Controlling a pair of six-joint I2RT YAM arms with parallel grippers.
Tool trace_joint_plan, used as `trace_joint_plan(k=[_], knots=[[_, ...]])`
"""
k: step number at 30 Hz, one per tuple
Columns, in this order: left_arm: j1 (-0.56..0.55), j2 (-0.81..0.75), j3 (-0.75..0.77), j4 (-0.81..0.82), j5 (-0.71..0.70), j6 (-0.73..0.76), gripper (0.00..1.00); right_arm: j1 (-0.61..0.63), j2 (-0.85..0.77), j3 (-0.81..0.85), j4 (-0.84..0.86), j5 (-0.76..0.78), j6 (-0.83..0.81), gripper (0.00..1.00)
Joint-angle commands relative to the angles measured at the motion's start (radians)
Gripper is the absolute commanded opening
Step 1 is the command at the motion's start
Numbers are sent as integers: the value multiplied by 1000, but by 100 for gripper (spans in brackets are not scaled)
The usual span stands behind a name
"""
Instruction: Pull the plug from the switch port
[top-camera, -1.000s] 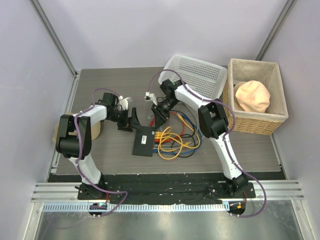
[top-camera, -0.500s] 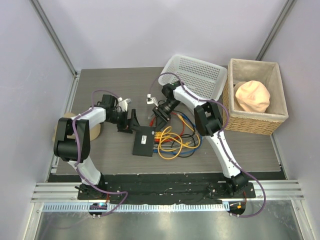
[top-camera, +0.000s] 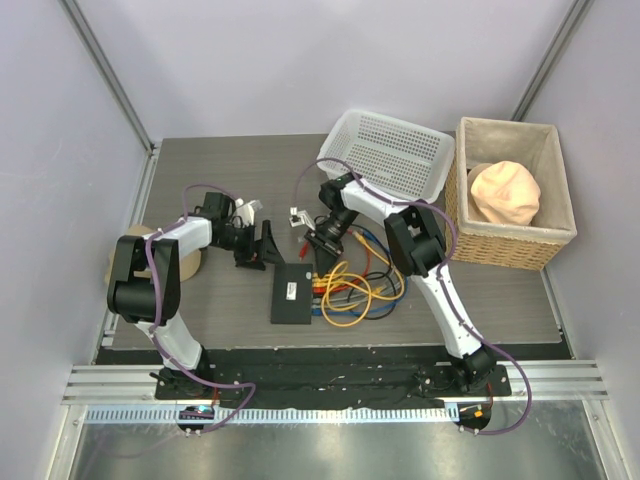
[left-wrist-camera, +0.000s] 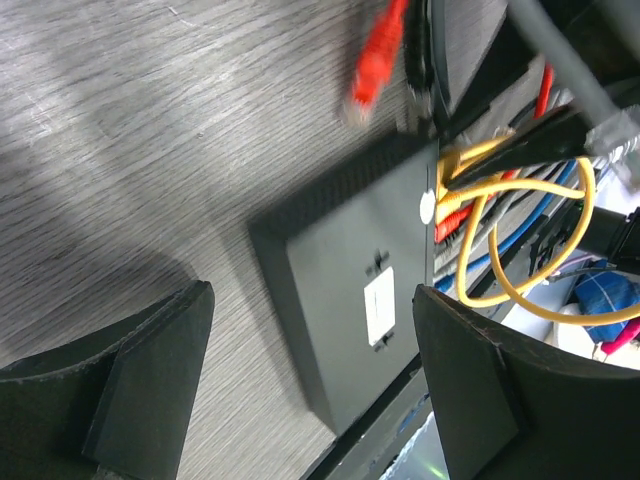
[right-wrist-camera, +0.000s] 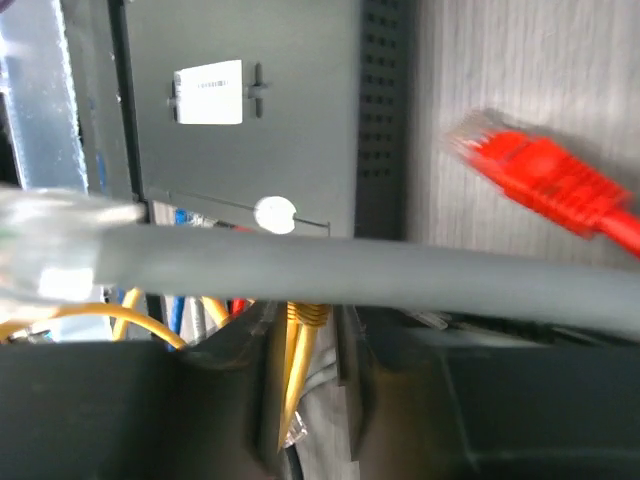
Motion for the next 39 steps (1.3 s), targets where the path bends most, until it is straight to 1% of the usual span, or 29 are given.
trace_joint_plan(k=[1,2,3,5,7,9,10,11,13,15,17,19,22,24,26,27,29,30,32,33,34,35,36,37,38,39], knots=[[6,-29,-1,41,8,-18,85,13,47,-24,-96,175,-17,18],[6,-27,-3,42,5,-19,85,13,52,-3,-95,166,-4,15],[6,-30,-3,42,-1,-19,85,11,53,7,-95,158,-4,7],[9,-29,-1,42,-1,-16,85,7,28,13,-76,137,-4,2],[12,-35,5,38,26,-3,87,4,-9,13,-53,109,-1,1],[15,-48,17,33,51,19,91,2,-81,10,-12,86,1,1],[16,-55,19,32,75,52,93,2,-107,10,2,80,1,1],[16,-70,20,32,80,71,93,1,-152,8,31,72,3,1],[13,-76,26,25,106,124,94,4,-190,7,62,61,13,1],[12,-59,40,1,126,148,94,4,-224,11,95,55,21,1],[9,-30,46,-7,151,163,94,5,-236,22,106,46,24,1],[4,-16,45,4,148,165,97,8,-246,28,106,44,24,1],[1,4,37,44,155,151,96,14,-250,30,108,43,30,1],[0,23,43,71,181,131,94,16,-250,25,111,46,38,1],[-5,40,60,79,213,120,83,14,-247,19,123,47,56,2],[-5,59,66,79,252,113,72,16,-246,16,129,49,62,1],[-7,73,83,79,290,103,59,16,-244,5,149,54,70,1],[-8,76,86,78,315,97,45,16,-244,2,160,58,85,2],[-7,71,98,78,336,96,31,16,-244,-10,190,69,99,3],[-8,64,103,73,345,97,18,14,-246,-9,198,83,120,15],[-8,45,108,71,356,96,12,11,-244,-4,220,86,143,24],[-8,34,123,67,359,96,8,-2,-244,23,226,84,166,30],[-8,24,135,47,362,103,1,-18,-240,51,233,75,194,41],[-8,8,152,29,358,137,0,-30,-235,86,249,40,282,46],[-8,-24,190,9,347,160,0,-47,-226,181,264,16,338,51],[-8,-42,213,-19,338,166,0,-93,-209,236,285,-18,417,57]])
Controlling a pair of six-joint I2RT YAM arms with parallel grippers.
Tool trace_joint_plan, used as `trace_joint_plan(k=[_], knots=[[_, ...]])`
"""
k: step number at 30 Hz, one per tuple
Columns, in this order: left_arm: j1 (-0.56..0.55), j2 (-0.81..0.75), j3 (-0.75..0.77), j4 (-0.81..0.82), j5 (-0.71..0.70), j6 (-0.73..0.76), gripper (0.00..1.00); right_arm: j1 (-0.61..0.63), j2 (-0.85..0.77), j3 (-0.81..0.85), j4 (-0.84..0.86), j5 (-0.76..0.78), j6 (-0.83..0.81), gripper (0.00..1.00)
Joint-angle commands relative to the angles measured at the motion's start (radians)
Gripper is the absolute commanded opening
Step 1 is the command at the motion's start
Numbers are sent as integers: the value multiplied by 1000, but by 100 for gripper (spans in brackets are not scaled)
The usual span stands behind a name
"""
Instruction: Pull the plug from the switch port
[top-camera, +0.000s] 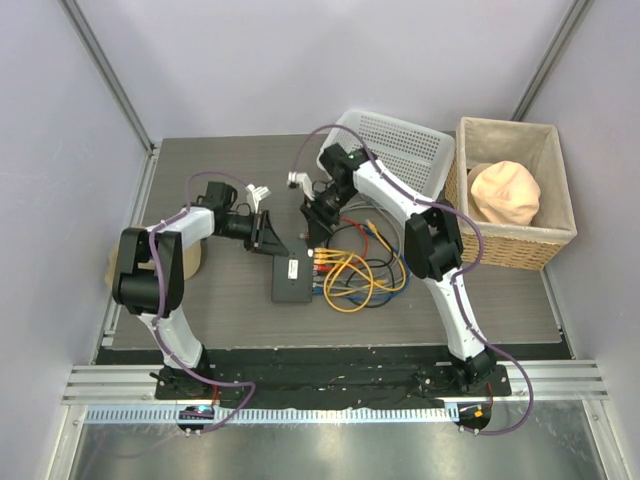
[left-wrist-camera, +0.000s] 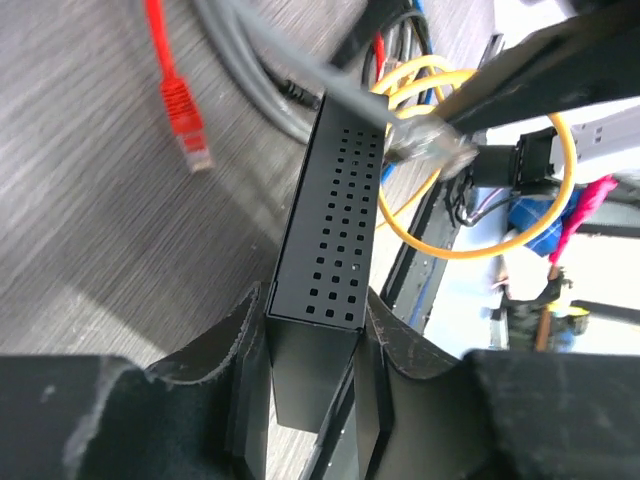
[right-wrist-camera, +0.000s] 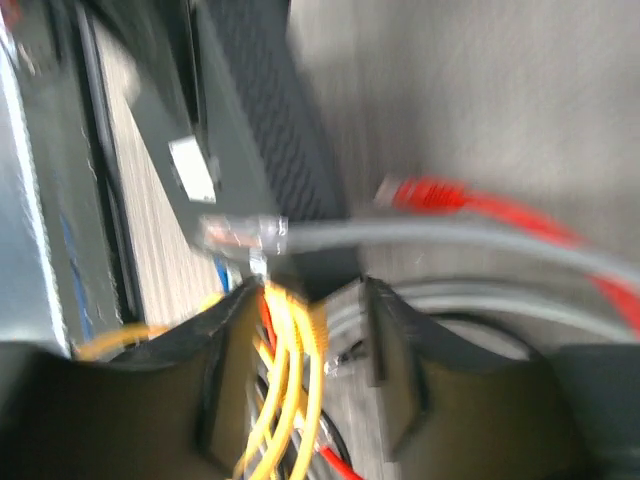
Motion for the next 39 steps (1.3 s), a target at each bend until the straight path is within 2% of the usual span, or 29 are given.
trace_joint_plan(k=[1,2,3,4,7,8,11,14,17,18,20,21,22,24,25,29,31,35,36,37,38,39], knots=[[-3,-123,143,-42,-3,86,0,-95,-14,267,217,-188,412,61],[-2,-152,201,-79,-26,132,0,-122,-16,319,296,-214,535,68],[-3,-164,232,-96,-40,149,0,-165,-40,320,390,-232,642,70],[-3,-174,299,-111,-53,170,0,-187,-52,312,594,-251,852,71],[-3,-201,439,-197,-82,252,0,-256,-79,292,882,-240,1066,73],[-3,-207,470,-227,-100,285,0,-267,-79,294,927,-228,1144,73],[-3,-249,540,-229,-148,325,0,-305,-80,286,962,-211,1145,73],[-23,-347,498,-182,-263,437,0,-330,-82,259,961,-217,1150,73],[-83,-485,338,-130,-378,623,0,-337,-91,222,962,-225,1142,73],[-138,-520,286,-128,-434,778,0,-336,-91,216,961,-236,1139,73],[-195,-638,96,-113,-485,946,0,-337,-91,200,963,-246,1141,73],[-237,-684,27,-90,-500,1004,0,-337,-91,194,963,-253,1139,73],[-253,-754,-98,-59,-513,1146,0,-337,-88,185,960,-256,1139,73],[-281,-822,-212,-25,-504,1259,0,-337,-89,174,960,-263,1139,73],[-285,-850,-311,13,-490,1377,0,-339,-91,163,961,-268,1141,73],[-288,-1063,-551,111,-409,1572,0,-339,-99,125,960,-277,1141,75],[-288,-1137,-666,69,-371,1688,0,-339,-109,90,958,-283,1141,75],[-287,-1249,-783,-8,-333,1740,0,-337,-123,38,957,-300,1141,77],[-287,-1246,-789,-33,-335,1750,4,-337,-126,18,954,-302,1141,78],[-287,-1235,-791,-48,-343,1760,31,-337,-129,5,951,-306,1138,80],[-288,-1200,-776,-71,-362,1772,44,-339,-134,-8,949,-308,1136,82],[-287,-1177,-756,-137,-373,1771,52,-336,-148,-43,948,-309,1130,85]])
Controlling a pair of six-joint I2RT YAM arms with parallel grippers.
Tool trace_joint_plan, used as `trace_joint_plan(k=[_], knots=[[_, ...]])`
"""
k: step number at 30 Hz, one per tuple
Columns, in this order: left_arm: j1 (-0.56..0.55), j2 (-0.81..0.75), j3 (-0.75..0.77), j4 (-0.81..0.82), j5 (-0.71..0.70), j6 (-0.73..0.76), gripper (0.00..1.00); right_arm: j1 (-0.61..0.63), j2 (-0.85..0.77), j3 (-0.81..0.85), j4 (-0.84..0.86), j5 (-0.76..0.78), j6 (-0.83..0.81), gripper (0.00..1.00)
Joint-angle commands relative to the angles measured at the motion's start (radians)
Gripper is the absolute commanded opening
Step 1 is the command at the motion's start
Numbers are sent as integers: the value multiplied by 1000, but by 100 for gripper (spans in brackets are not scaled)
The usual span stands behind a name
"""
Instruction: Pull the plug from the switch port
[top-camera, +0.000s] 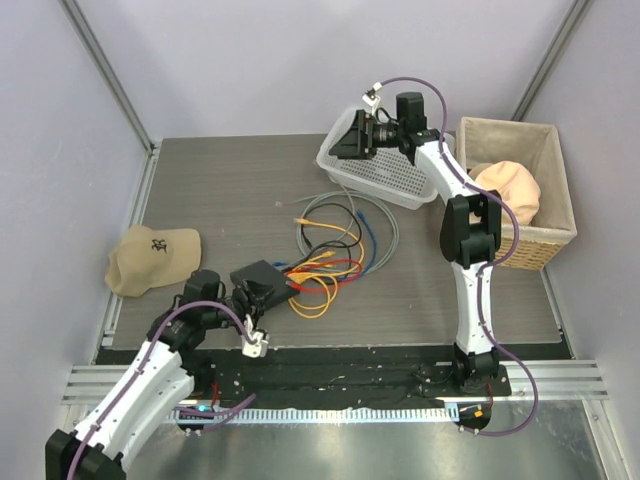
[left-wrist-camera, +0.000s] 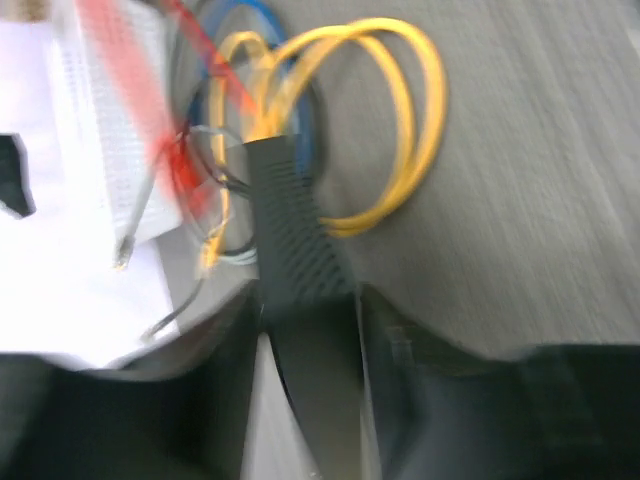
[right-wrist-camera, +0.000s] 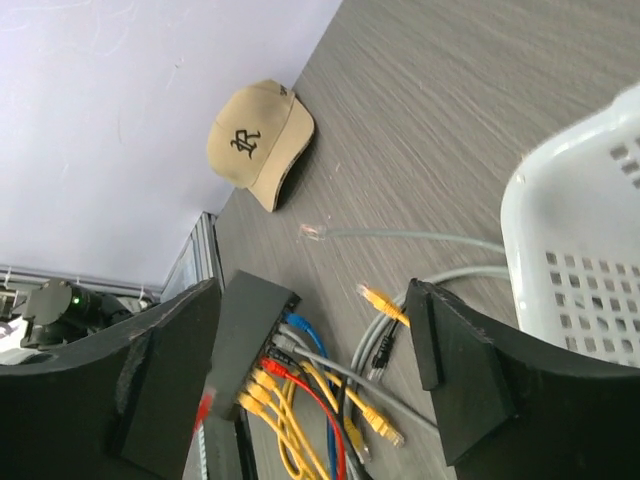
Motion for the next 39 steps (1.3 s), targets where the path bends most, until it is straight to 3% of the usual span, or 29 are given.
trace_joint_plan(k=[1,3,8,11,15,20,23,25,26,27,28,33,39], knots=[[-6,89,31,-195,15,108,65,3,-129,-78,21,-34,-17,85],[-3,123,89,-290,-5,79,99,20,-193,-170,21,-6,-107,86],[3,60,192,-396,-23,-48,100,81,-240,-243,-10,52,-222,88],[3,2,250,-268,-115,-295,100,132,-208,-215,-36,63,-259,88],[3,-4,405,-298,-233,-531,100,204,-150,-151,-44,80,-301,88],[3,86,603,-376,-459,-899,100,284,-84,-109,-62,61,-310,87],[5,240,698,-483,-430,-1036,98,302,-67,-103,-80,72,-336,87],[3,322,762,-543,-364,-1082,78,305,-48,-94,-97,80,-339,87],[3,415,782,-616,-283,-1087,62,306,-45,-88,-102,80,-339,87],[3,457,801,-661,-242,-1084,7,307,-44,-91,-107,80,-341,87],[3,502,821,-698,-211,-1081,0,306,-45,-94,-125,86,-350,86],[3,634,738,-806,-166,-938,0,306,-48,-108,-192,90,-405,85],[8,637,540,-642,-244,-872,0,312,-25,-128,-197,83,-375,84]])
